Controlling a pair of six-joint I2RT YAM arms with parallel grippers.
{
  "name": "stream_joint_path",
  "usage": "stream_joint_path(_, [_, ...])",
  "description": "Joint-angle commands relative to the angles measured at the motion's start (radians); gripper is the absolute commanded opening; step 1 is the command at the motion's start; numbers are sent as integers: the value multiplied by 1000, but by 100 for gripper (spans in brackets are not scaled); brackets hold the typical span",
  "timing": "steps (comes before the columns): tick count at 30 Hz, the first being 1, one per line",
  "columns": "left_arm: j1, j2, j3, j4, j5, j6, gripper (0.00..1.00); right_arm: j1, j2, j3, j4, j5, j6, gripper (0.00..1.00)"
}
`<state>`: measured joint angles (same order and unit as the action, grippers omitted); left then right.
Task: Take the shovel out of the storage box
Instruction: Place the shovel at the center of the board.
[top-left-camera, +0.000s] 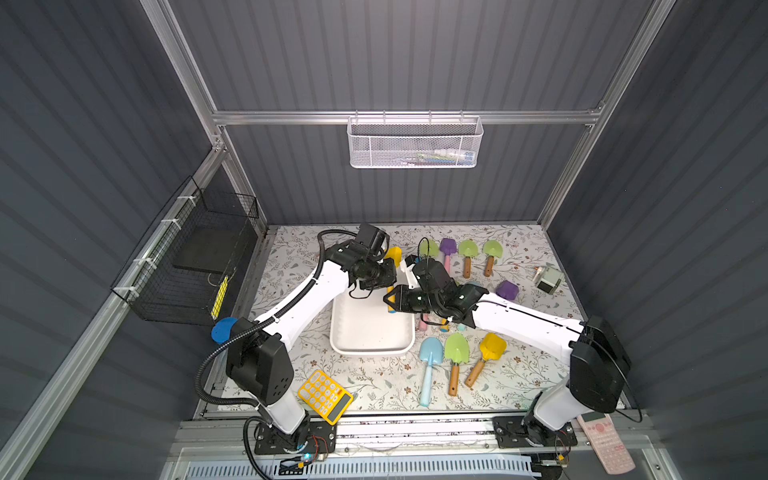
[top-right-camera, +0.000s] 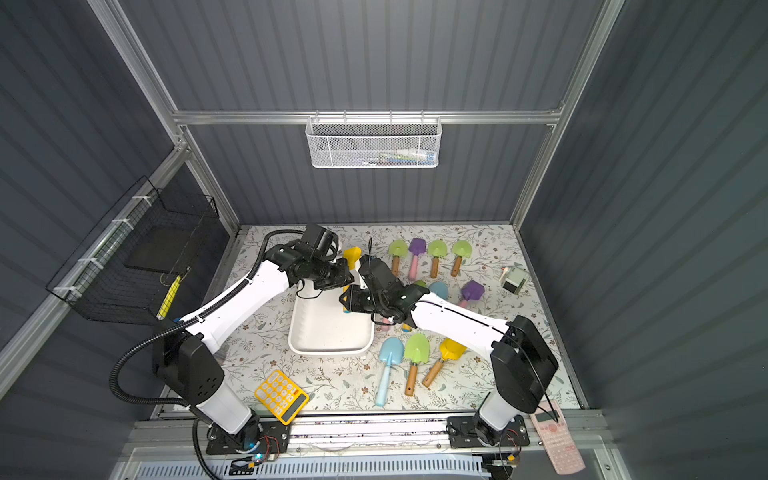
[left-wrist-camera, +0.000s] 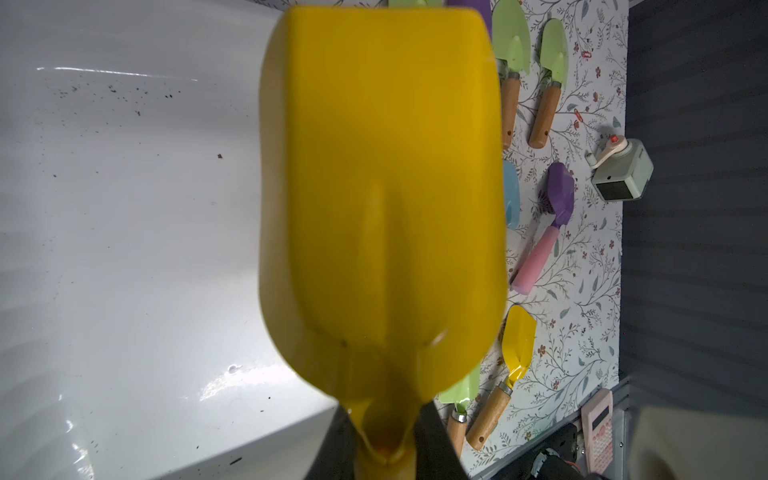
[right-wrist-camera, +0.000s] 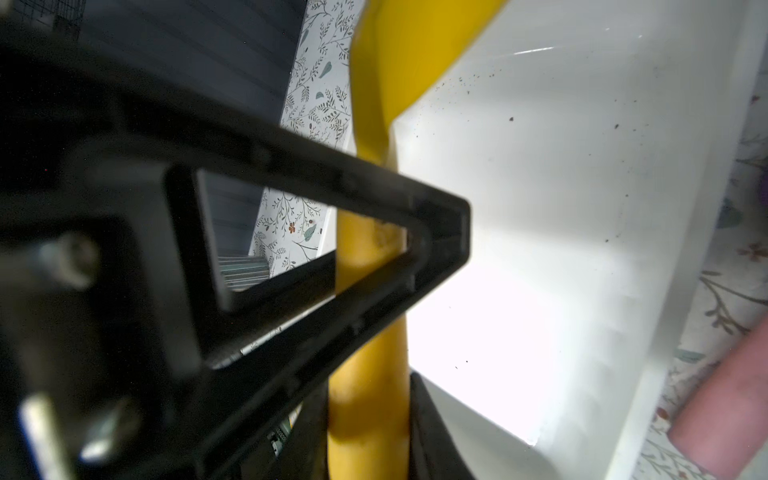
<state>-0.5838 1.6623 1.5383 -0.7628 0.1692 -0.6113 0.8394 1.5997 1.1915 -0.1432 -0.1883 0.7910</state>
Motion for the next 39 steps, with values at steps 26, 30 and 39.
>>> stream_joint_path(26, [19, 5, -83, 128, -9, 135, 100, -554, -774, -598, -239, -234, 33, 13])
stream_joint_path(30, [52, 5, -151, 168, 46, 136, 100, -712, -854, -651, -330, -318, 5, 12])
stream_joint_path(39, [128, -1, -223, 184, 102, 164, 100, -1110, -795, -662, -437, -515, -154, 12])
